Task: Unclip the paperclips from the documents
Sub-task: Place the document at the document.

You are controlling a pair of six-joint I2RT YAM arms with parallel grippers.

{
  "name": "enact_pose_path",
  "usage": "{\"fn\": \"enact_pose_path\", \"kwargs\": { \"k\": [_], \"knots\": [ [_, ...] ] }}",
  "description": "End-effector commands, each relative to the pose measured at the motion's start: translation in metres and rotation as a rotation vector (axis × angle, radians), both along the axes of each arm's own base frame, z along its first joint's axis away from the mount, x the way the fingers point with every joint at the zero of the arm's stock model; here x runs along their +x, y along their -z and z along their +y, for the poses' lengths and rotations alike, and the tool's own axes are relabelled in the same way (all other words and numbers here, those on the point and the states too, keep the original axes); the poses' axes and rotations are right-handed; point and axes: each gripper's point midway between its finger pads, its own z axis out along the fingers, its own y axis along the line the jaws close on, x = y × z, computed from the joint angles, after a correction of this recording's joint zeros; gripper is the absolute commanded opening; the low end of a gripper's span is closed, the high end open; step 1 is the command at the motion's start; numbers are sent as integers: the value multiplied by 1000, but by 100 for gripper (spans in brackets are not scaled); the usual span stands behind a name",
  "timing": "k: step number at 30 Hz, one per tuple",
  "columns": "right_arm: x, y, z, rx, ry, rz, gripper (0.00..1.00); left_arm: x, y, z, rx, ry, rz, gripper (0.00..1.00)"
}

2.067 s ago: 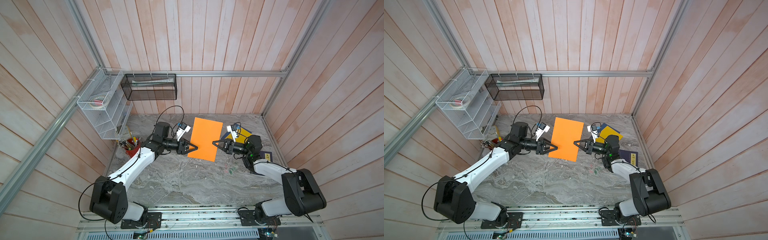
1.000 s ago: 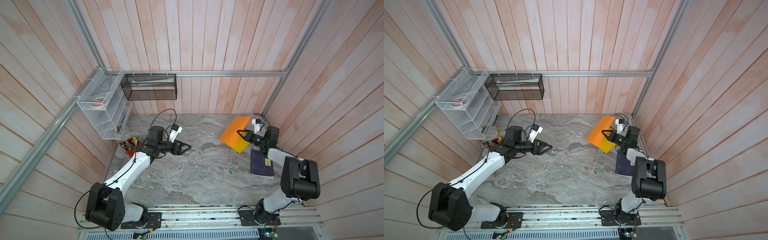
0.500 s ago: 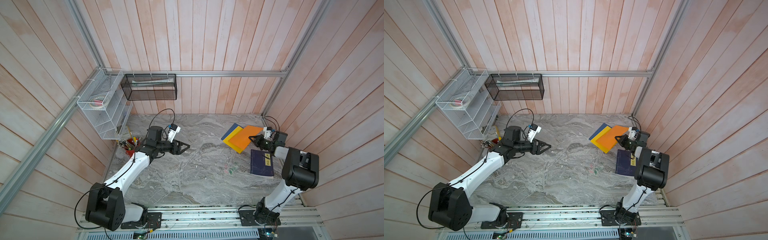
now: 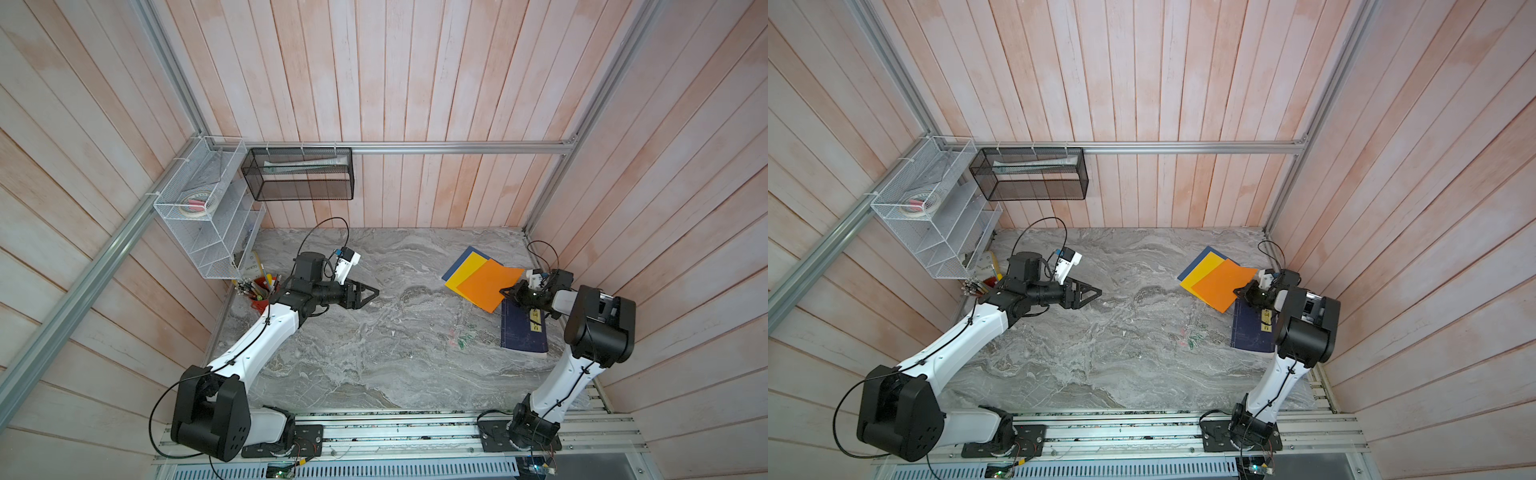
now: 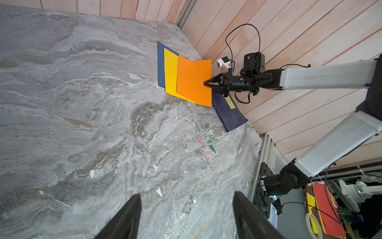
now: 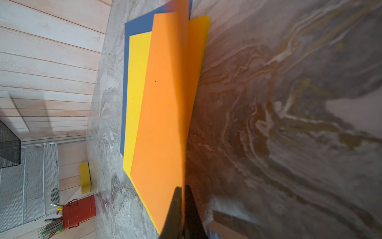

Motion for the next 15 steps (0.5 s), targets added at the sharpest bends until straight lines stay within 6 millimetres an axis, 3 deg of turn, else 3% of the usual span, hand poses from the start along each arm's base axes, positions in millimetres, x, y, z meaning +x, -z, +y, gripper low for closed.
{"fn": "enact_pose_path", "kwargs": {
  "k": [1,15],
  "knots": [
    [-4,7,-1,-16,-12,37,2,2,2,2,8,-6,-2,73],
    [8,12,18,-34,-84,50,7,1,4,3,11,-9,2,73]
  ]
}}
